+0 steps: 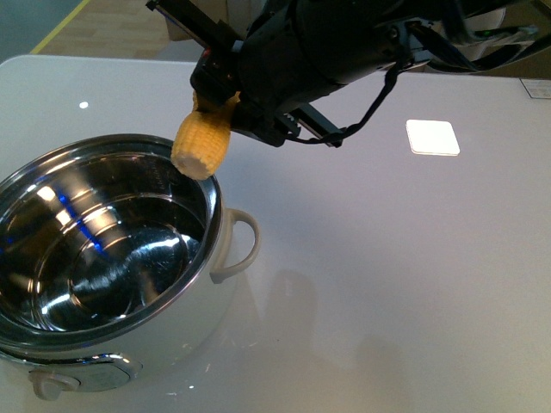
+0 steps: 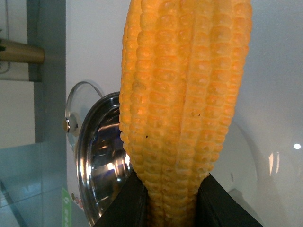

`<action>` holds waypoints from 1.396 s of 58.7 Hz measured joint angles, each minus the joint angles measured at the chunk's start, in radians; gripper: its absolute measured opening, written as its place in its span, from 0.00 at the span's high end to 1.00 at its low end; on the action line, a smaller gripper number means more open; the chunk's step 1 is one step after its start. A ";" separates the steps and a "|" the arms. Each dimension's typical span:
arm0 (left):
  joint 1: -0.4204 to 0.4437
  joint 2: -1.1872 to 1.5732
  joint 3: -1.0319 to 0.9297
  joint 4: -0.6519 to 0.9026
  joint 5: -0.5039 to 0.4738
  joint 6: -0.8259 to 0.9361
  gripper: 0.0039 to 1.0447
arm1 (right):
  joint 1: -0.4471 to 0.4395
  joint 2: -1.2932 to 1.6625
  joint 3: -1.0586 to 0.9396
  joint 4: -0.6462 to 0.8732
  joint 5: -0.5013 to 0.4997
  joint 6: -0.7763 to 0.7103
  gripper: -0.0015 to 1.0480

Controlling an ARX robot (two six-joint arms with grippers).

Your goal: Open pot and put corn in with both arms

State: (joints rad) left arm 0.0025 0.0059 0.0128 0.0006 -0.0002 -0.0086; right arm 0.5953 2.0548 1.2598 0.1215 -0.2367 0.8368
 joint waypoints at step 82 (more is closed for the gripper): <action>0.000 0.000 0.000 0.000 0.000 0.000 0.06 | 0.116 0.123 0.032 -0.006 -0.050 0.082 0.08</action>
State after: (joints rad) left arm 0.0025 0.0059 0.0128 0.0006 -0.0002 -0.0086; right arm 0.7113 2.1780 1.2915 0.1158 -0.2871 0.9188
